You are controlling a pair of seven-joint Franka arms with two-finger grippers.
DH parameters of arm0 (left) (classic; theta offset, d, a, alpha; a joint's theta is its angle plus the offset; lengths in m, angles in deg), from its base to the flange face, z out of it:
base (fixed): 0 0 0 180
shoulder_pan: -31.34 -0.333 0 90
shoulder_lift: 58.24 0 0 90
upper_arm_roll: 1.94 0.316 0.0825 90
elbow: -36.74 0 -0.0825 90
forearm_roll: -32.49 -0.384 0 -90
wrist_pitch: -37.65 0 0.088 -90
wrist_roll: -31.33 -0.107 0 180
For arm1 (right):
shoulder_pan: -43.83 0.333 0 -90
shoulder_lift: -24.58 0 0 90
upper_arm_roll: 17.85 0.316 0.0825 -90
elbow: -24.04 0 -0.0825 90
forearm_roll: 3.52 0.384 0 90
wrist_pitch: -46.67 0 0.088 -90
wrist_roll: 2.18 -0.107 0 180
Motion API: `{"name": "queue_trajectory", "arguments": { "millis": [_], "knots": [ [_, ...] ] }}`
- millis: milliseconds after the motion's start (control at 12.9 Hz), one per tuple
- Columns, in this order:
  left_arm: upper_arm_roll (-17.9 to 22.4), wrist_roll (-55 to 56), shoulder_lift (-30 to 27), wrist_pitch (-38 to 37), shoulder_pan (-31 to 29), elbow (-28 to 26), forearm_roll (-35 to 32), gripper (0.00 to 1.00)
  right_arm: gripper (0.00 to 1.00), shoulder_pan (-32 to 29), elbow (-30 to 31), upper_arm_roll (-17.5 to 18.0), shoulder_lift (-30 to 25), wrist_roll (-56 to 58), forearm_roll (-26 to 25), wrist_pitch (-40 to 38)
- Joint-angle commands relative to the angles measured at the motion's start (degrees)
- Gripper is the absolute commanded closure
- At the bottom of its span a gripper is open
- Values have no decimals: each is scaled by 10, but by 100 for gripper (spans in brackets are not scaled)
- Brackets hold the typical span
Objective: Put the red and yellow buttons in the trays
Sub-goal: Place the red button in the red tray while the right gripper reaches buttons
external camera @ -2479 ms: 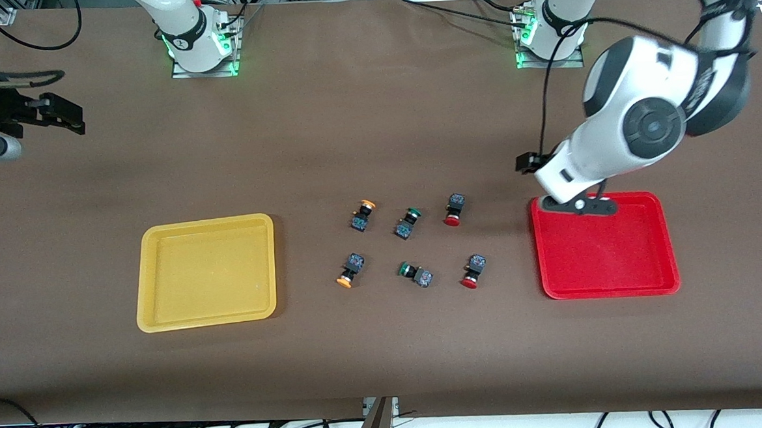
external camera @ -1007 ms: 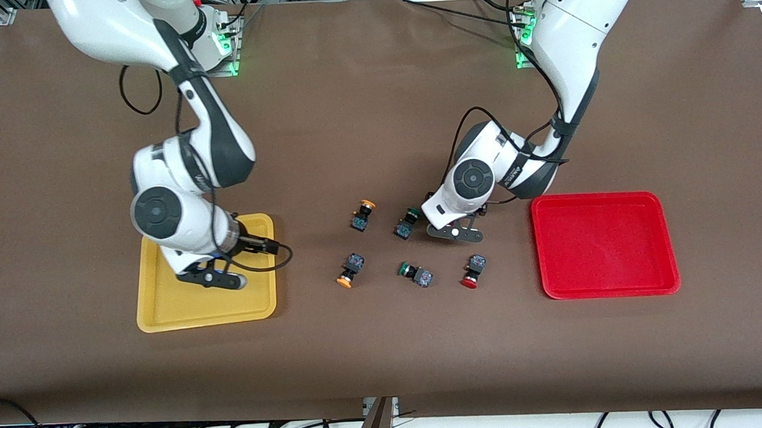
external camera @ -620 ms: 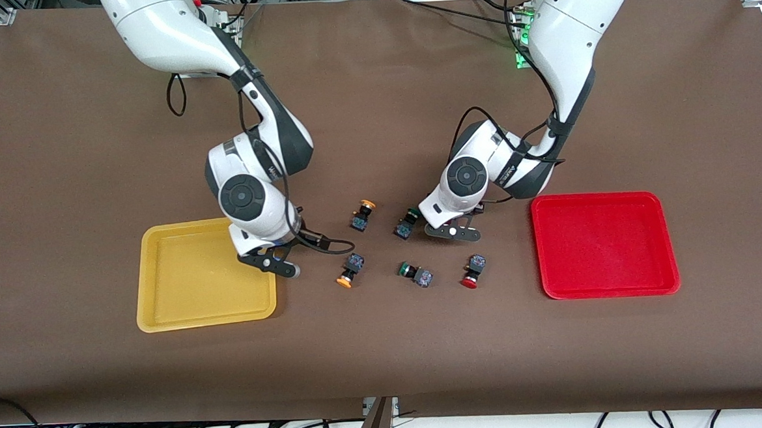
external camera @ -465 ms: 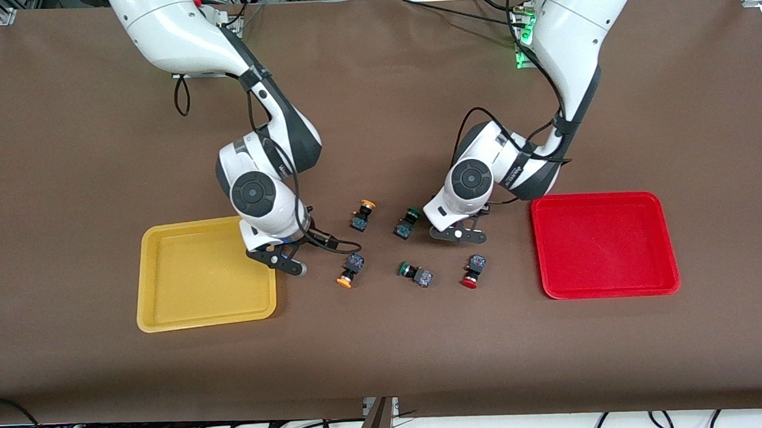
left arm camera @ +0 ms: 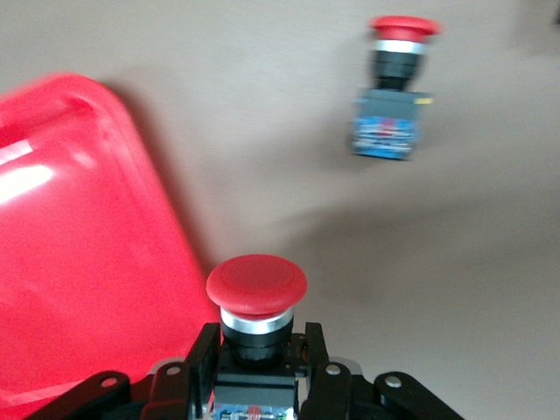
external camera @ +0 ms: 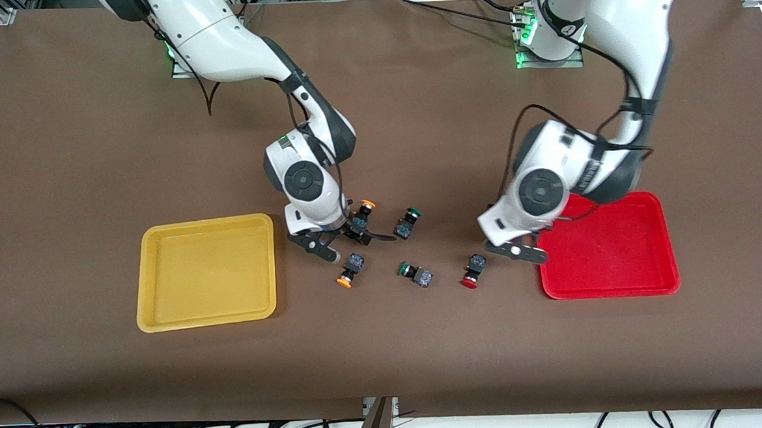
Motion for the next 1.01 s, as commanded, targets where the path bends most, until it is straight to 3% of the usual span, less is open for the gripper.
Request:
{"name": "queue_trajectory", "arguments": {
  "millis": [0, 232, 310, 387, 465, 542, 620, 697, 775, 930],
  "knots": [
    [-7, -165, 10, -5, -64, 18, -9, 87, 0, 19, -11, -5, 3, -20, 13, -1],
    [-7, -286, 40, 45, -105, 17, -8, 80, 1, 42, -11, -5, 18, -41, 12, 8],
    [-7, -316, 51, 67, -108, 13, -8, 80, 21, 42, -11, -5, 18, -40, 12, 9],
    [-7, -329, 67, 77, -110, 13, -9, 73, 64, 42, -11, -5, 18, -32, 11, 9],
    [-7, -329, 77, 87, -110, 10, -7, 72, 96, 42, -11, -6, 18, -23, 5, 9],
    [-7, -329, 79, 91, -109, 9, -8, 64, 100, 42, -11, -6, 17, -21, 3, 9],
    [-7, -330, 79, 91, -110, 9, -8, 49, 100, 41, -11, -7, 16, -9, 3, 9],
    [-7, -330, 79, 91, -110, 9, -8, 17, 100, 37, -11, -9, 11, 11, 3, 5],
    [-7, -330, 76, 88, -110, 10, -8, 0, 100, 25, -12, -12, 2, 31, 6, 1],
    [-11, -325, 68, 84, -107, 17, -3, 0, 100, -39, -13, -10, -35, 116, 10, -60]
  ]
}}
